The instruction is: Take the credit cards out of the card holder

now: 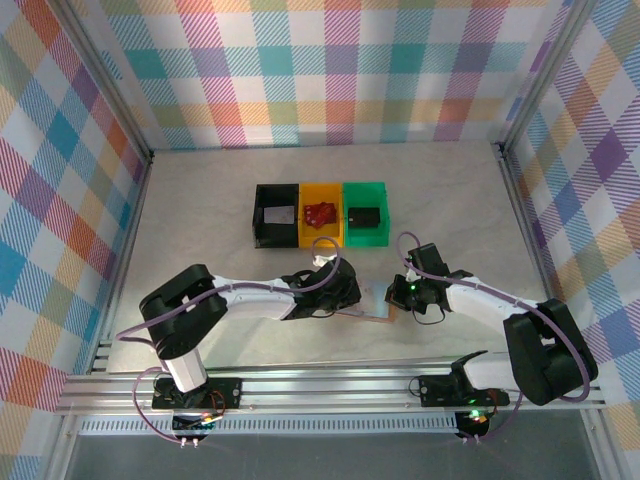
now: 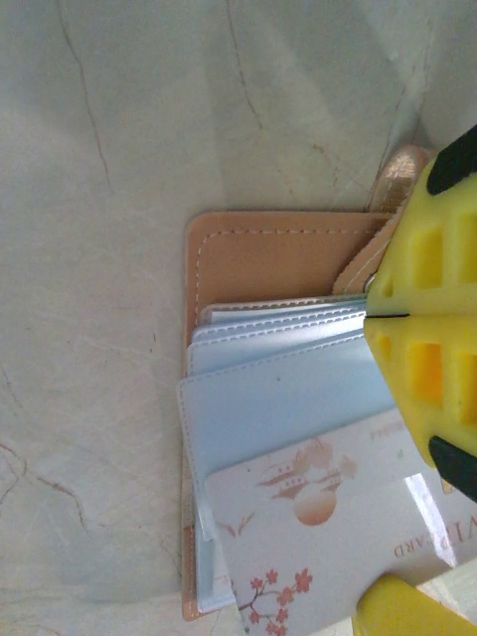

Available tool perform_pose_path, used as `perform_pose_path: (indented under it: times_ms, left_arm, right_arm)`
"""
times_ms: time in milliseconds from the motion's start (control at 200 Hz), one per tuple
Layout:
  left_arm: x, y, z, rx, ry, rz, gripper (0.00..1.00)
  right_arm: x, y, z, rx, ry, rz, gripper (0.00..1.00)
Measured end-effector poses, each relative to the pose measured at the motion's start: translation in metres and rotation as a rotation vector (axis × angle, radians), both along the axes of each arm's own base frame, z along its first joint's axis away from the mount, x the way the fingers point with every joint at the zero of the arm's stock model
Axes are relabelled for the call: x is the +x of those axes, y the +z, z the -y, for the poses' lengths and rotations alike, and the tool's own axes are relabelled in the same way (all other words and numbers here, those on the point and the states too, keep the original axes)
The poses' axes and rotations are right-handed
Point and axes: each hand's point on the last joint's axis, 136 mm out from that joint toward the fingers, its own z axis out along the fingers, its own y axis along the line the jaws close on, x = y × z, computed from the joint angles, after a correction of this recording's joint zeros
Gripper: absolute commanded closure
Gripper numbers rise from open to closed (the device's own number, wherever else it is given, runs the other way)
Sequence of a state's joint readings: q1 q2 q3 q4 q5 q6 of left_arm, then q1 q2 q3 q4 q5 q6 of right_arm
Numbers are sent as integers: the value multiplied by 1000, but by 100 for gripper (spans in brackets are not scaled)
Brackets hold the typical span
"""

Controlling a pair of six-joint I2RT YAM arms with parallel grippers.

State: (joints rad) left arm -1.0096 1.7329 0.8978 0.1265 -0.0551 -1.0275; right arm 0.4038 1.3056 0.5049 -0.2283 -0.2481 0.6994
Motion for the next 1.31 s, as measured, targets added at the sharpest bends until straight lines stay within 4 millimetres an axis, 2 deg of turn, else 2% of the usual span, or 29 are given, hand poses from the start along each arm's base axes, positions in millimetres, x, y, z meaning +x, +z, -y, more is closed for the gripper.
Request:
perform_pose_path:
  times_ms: [335, 645, 875, 1025, 1135, 1305]
  left_arm:
    - [5, 14, -9, -3, 4, 31, 100]
    - [10, 55, -47, 37, -12, 105, 100]
    - [-3, 85, -76, 45, -99, 144, 100]
    - [-19, 89, -90, 73, -199, 118, 100]
    - [-29, 92, -94, 98, -280, 87, 100]
    - [-41, 112, -91, 84, -412, 72, 100]
  right_arm:
    - [-1, 0, -2, 12, 8, -6, 100]
    - [1, -1, -15, 73, 43, -15, 100]
    - [3, 1, -24, 110, 83, -14, 100]
    - [0, 10, -25, 117, 103, 7, 100]
    - [1, 24, -29, 138, 128, 47, 87]
    - [10, 57, -37, 181, 173, 145, 71]
